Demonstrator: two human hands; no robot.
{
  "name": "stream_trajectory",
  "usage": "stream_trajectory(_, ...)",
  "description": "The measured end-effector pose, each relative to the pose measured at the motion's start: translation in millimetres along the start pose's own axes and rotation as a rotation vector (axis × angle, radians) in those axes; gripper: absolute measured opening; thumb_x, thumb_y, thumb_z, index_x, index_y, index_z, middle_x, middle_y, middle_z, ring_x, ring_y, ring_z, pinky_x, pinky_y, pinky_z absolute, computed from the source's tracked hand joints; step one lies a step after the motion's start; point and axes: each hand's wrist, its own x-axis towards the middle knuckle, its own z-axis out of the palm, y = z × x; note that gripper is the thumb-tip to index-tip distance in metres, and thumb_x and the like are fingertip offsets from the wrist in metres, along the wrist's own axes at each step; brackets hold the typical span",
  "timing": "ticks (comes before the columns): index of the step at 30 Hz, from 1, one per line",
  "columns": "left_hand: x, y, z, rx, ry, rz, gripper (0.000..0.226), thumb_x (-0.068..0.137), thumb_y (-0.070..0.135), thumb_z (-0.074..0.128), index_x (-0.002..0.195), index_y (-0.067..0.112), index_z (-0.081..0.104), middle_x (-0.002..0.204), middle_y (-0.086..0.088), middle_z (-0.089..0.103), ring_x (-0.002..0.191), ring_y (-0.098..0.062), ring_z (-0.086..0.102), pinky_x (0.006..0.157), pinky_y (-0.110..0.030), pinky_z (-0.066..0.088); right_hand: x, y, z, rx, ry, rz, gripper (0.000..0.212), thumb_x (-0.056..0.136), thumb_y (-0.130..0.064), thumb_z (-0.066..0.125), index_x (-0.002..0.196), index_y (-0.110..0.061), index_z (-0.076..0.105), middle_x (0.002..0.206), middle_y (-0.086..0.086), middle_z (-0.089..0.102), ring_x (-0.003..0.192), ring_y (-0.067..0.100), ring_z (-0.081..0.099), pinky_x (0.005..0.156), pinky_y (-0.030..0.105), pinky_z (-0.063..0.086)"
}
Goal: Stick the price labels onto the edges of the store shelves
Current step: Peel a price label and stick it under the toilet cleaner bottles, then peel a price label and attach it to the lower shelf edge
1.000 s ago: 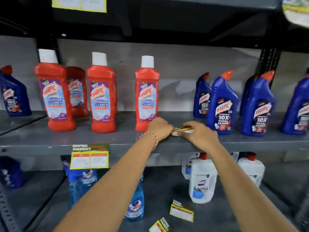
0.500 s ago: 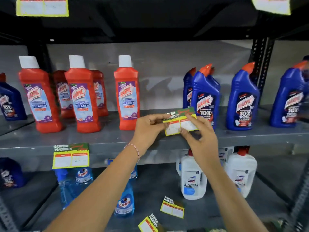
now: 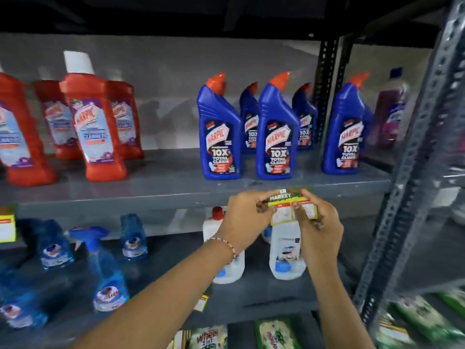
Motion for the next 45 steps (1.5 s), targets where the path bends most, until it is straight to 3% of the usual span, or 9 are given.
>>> stream_trajectory(5,6.1,4.5,18.1,0.114,0.080,0.060,0.038,0.081,0.007,0.068,0.116,0.021,0.068,0.090,-0.001,0.068,0.074,-0.008,0.059,0.081,-0.016,0.050,17.9,8.1,-0.8,0.000,0.025,0.001,0.026,0.087,-0.016,0.069,0.108,-0.030,0.070,0.111,-0.002,0.063,0.097,-0.006,0.059,0.083,0.012,0.049)
stream_trajectory(9,5.0,1.9,27.4,0.248,0.094,0.174,0.037,0.083,0.002,0.063,0.118,0.013,0.066,0.095,-0.008,0.063,0.079,-0.011,0.056,0.077,-0.008,0.044,20.8,10.0,5.9,-0.017,0.096,-0.023,0.019,0.087,-0.019,0.069,0.105,-0.024,0.073,0.106,0.000,0.057,0.095,0.007,0.060,0.077,0.003,0.042)
stream_trajectory(12,4.3,2.4,28.7,0.374,0.067,0.203,0.034,0.087,0.007,0.060,0.121,0.013,0.064,0.091,-0.008,0.050,0.076,-0.019,0.054,0.072,-0.025,0.053,25.6,13.0,11.4,-0.056,0.182,-0.071,0.014,0.082,-0.030,0.075,0.094,-0.025,0.073,0.100,-0.003,0.050,0.097,0.022,0.059,0.082,0.027,0.053)
stream_trajectory(15,3.7,1.8,25.5,0.447,0.085,0.208,0.033,0.089,0.008,0.058,0.121,0.016,0.063,0.090,-0.007,0.041,0.074,-0.022,0.053,0.063,-0.038,0.057,31.3,15.1,10.7,-0.054,0.212,-0.041,0.015,0.077,-0.038,0.078,0.086,-0.028,0.070,0.101,-0.004,0.051,0.096,0.020,0.059,0.083,0.042,0.055)
stream_trajectory(21,-0.2,-4.9,18.4,0.538,0.106,0.235,0.040,0.087,0.006,0.059,0.125,0.018,0.061,0.089,-0.009,0.045,0.065,-0.020,0.048,0.053,-0.038,0.055,31.6,18.5,2.4,0.040,0.237,0.087,0.018,0.082,-0.034,0.075,0.091,-0.022,0.066,0.100,0.002,0.063,0.083,0.015,0.062,0.076,0.023,0.052)
stream_trajectory(28,-45.7,-63.7,-9.5,0.410,0.116,0.129,0.028,0.089,0.010,0.059,0.114,0.020,0.067,0.088,0.003,0.054,0.061,-0.011,0.048,0.064,-0.022,0.049,4.2,47.0,0.0,0.134,0.385,0.289,0.011,0.090,-0.012,0.062,0.100,-0.016,0.060,0.082,-0.009,0.061,0.064,-0.008,0.056,0.061,0.005,0.044)
stream_trajectory(32,-83.7,-128.0,-27.3,0.317,0.079,-0.201,0.024,0.082,0.007,0.066,0.099,0.021,0.074,0.084,0.005,0.064,0.066,-0.008,0.059,0.079,-0.020,0.052,-39.2,76.3,23.0,0.104,0.216,0.405,0.012,0.091,-0.007,0.062,0.097,-0.016,0.058,0.084,-0.006,0.060,0.069,0.000,0.059,0.066,0.013,0.048)
stream_trajectory(37,-124.8,-200.5,-36.2,0.237,-0.047,-0.635,0.022,0.084,0.008,0.062,0.099,0.019,0.074,0.097,-0.003,0.075,0.090,-0.015,0.069,0.089,-0.026,0.053,-98.5,114.4,67.7,-0.144,-0.292,0.506,0.012,0.088,-0.010,0.064,0.098,-0.016,0.067,0.094,0.006,0.072,0.086,0.020,0.066,0.081,0.034,0.052)
stream_trajectory(45,-116.5,-273.2,-17.6,0.352,-0.305,-0.844,0.052,0.080,0.010,0.060,0.131,0.020,0.054,0.137,-0.004,0.057,0.122,-0.021,0.056,0.091,-0.016,0.041,-165.7,169.0,138.7,-0.436,-0.863,0.525,0.024,0.085,-0.022,0.071,0.105,-0.012,0.063,0.106,0.006,0.065,0.105,0.024,0.062,0.062,0.010,0.036)
